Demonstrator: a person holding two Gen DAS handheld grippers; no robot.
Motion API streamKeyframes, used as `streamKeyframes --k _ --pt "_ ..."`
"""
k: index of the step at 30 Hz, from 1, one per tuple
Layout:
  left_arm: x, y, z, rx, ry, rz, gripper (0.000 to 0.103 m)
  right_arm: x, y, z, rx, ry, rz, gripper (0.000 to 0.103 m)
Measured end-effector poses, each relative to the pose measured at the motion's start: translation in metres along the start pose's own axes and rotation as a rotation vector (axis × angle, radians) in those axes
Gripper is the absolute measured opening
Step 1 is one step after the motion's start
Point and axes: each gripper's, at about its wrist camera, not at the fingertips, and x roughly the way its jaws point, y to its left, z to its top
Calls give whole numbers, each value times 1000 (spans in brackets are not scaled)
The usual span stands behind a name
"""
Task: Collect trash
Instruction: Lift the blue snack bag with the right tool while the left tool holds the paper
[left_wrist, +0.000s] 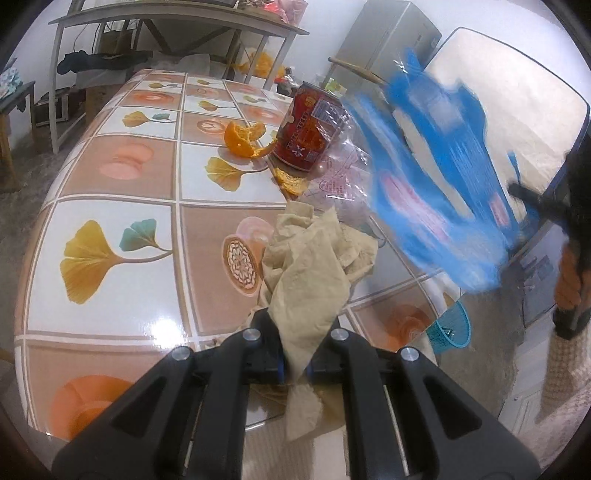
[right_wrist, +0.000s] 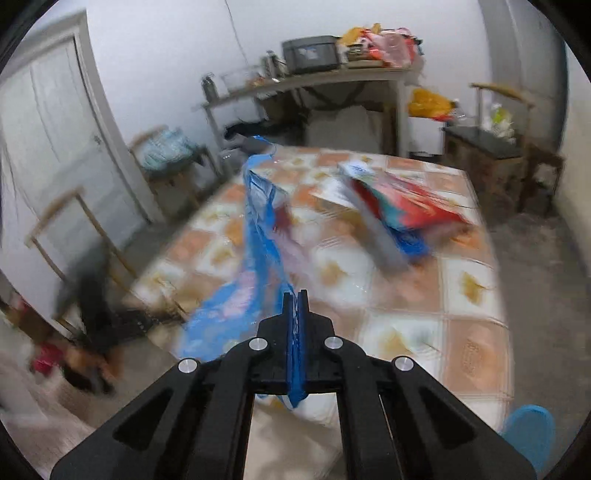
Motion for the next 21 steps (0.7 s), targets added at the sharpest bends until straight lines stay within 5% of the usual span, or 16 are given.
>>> streamKeyframes --k 8,14,21 --pt "2 -8 1 14 7 21 6 18 19 -26 -160 52 -275 3" --pt "2 -8 1 11 4 22 6 63 77 -39 -396 87 -208 3" --pt "3 -7 0 15 -4 6 6 88 107 -32 -408 97 -31 3"
